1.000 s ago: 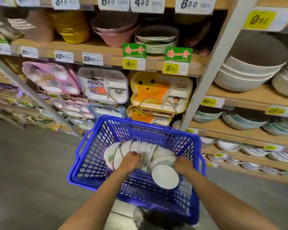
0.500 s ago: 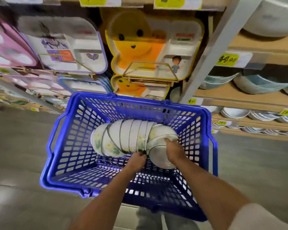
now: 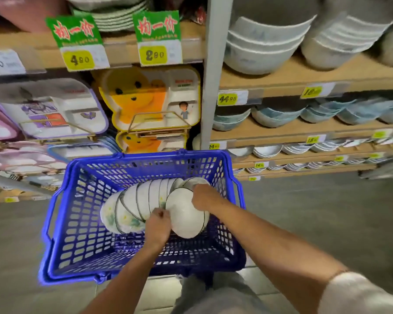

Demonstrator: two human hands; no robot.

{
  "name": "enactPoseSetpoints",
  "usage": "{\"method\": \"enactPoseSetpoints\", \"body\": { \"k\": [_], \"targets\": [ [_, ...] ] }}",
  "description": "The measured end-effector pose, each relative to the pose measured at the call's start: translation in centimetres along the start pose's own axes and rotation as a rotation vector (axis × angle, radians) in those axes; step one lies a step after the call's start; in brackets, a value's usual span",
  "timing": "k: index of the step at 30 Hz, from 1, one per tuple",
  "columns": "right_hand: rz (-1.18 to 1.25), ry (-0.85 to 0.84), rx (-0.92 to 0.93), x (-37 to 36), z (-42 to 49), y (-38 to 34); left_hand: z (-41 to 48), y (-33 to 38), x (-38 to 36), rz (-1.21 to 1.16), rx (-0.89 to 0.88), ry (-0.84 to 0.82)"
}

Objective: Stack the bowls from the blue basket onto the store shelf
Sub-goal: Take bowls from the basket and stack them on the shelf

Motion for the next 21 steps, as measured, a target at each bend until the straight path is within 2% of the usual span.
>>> {"method": "enactPoseSetpoints", "body": {
  "k": [2, 4, 10, 15, 17, 19, 21],
  "targets": [
    [0.113, 0.013, -0.102, 3.0, -1.1, 0.0, -0.6, 2.2, 2.8, -0.086, -0.141, 0.184],
    [0.312, -0.036, -0.208, 5.7, -2.1, -0.1, -0.7, 3.9, 4.5, -0.230, -0.182, 0.217],
    [0.844, -0.059, -0.317, 13.6, -6.2, -2.2, -1.5, 11.1, 7.6, -0.870, -0.012, -0.084],
    [1.079, 0.111, -0.237, 20.6, -10.3, -4.8, -4.2, 19.5, 13.1, -1.179, -0.114, -0.107],
    [1.093, 0.203, -0.184, 22.8, -12.2, -5.6, -5.4, 22.5, 15.1, -1.254, -0.135, -0.110],
    [1.149, 0.304, -0.093, 24.6, -13.7, -6.4, -6.7, 25.0, 16.7, -1.288, -0.160, -0.113],
    [1.314, 0.432, 0.022, 26.4, -15.0, -7.2, -8.2, 27.3, 17.8, -1.315, -0.199, -0.129]
  ]
}}
Point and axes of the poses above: each hand's wrist, its own z-axis towards the middle knuckle, its own x-axis out of the back of the hand, y = z × x, the point moved 6 cm from there along z, towards the middle knuckle, and after that the axes turned 15 degrees about y, right-handed, at the moved point
